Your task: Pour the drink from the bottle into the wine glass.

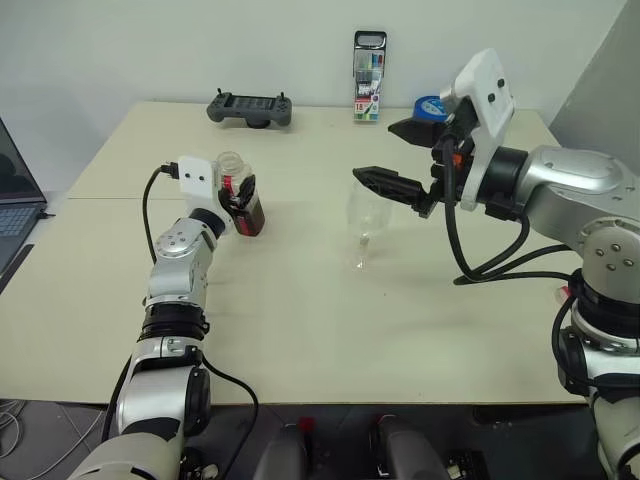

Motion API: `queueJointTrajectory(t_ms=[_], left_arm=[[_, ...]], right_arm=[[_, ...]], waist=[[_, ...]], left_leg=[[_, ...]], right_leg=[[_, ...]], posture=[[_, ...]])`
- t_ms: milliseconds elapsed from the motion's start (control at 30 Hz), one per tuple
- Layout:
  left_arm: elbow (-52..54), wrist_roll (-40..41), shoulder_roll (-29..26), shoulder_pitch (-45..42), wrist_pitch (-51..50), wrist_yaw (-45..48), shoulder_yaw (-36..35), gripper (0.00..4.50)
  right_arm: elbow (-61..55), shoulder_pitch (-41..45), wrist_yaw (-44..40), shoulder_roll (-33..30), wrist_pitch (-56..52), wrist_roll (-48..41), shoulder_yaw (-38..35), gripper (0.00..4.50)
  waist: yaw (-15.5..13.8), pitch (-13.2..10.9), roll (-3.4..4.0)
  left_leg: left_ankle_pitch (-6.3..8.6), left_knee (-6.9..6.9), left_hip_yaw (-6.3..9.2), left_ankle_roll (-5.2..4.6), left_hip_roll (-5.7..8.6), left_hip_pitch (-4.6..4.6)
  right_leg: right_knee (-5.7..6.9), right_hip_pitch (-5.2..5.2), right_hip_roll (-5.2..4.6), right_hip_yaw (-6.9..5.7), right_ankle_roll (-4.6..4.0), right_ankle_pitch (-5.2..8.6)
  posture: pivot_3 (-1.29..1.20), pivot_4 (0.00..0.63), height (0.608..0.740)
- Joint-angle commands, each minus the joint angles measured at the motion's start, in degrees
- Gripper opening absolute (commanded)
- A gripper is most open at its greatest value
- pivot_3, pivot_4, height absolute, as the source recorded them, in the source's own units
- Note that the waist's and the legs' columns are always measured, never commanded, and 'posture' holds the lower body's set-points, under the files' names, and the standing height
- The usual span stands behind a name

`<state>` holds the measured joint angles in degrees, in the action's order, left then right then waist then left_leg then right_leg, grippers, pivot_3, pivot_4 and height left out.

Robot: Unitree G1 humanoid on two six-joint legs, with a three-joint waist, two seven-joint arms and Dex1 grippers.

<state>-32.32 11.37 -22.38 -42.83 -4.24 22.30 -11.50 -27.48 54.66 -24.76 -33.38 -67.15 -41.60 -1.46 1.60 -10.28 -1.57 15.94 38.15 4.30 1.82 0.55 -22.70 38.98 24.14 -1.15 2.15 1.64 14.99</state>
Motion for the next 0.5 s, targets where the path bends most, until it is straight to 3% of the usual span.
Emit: queueJointTrajectory(t_ms=[33,167,233,333,500], left_arm=[[2.04,1.05,-1.68,-3.73,1.26,2.44,-0.42,1.96],[4.97,3.23,-1.44,-10.97,-2.60,8.88,1.63,1.96],[4.10,2.67,-0.68,-14.71,-2.29,11.89,3.82,1.96],[0.60,-0.17,0.62,-19.40,2.72,16.14,7.73,1.96],[-5.09,-7.20,0.80,-22.50,16.74,19.81,13.95,1.96]], right_arm=[[-3.32,-1.83,0.46,-2.22,-0.25,-0.23,-3.28,4.50],[-9.75,-14.95,-2.11,-12.21,-2.38,-1.08,-13.01,4.50],[-13.31,-23.53,-3.95,-14.96,-1.97,-2.26,-21.55,4.50],[-20.45,-34.29,-6.14,-13.95,-2.10,-9.28,-33.06,4.50],[-26.52,-40.72,-1.49,-10.70,0.79,-13.84,-33.82,4.50]], waist=[[0.00,0.00,0.00],[-1.79,-0.04,-0.10],[-2.49,-0.04,-0.10],[-2.89,-0.03,-0.09],[-1.17,-0.04,-0.10]], left_leg=[[0.00,0.00,0.01,0.00,0.00,-0.01],[0.00,0.13,0.31,0.00,0.04,-0.40],[0.00,0.15,0.27,0.00,0.15,-0.47],[0.01,0.15,0.13,-0.01,0.33,-0.40],[-0.01,0.14,-0.22,-0.06,0.42,0.00]], right_leg=[[0.00,0.00,0.00,0.00,0.00,0.00],[-0.17,0.04,-0.01,-0.28,0.00,0.00],[-0.25,0.05,-0.01,-0.35,0.01,0.00],[-0.30,-0.01,-0.01,-0.25,0.06,0.03],[-0.04,-0.13,-0.02,0.23,0.14,0.02]], posture=[[0.00,0.150,0.740],[0.00,0.150,0.740],[0.00,0.150,0.740],[0.00,0.150,0.740],[0.00,0.150,0.740]])
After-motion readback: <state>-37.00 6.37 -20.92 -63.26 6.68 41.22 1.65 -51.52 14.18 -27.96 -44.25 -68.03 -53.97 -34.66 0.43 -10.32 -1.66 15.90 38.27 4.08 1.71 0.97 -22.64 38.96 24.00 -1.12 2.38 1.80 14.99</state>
